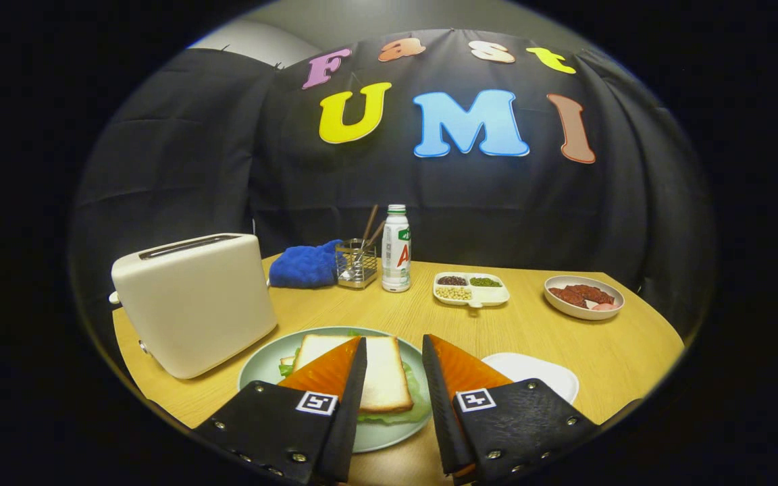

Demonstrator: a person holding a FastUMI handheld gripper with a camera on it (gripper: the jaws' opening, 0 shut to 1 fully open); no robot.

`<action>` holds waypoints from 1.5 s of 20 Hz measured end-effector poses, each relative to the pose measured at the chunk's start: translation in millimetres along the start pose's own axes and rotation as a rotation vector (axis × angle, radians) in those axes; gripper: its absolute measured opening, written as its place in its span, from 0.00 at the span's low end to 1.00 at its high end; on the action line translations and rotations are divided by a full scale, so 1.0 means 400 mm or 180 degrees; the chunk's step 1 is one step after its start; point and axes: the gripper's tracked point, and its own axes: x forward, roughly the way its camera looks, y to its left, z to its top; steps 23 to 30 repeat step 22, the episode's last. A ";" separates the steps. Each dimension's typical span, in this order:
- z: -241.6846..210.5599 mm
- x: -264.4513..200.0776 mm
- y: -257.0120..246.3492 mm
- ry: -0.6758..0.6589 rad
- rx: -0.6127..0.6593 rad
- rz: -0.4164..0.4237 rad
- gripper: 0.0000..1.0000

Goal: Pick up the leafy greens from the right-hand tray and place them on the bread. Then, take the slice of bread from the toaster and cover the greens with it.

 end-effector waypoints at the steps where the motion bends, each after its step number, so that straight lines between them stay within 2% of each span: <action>1: 0.012 -0.006 -0.013 -0.0060 0.0032 -0.0007 0.50; 8: 0.048 -0.065 -0.191 -0.0285 0.0042 -0.0325 0.50; 13: 0.039 -0.082 -0.285 -0.0270 0.0232 -0.0338 0.49; 20: 0.052 -0.104 -0.437 -0.0303 0.0113 -0.0513 0.50; 30: 0.055 -0.113 -0.460 -0.0321 0.0028 -0.0480 0.50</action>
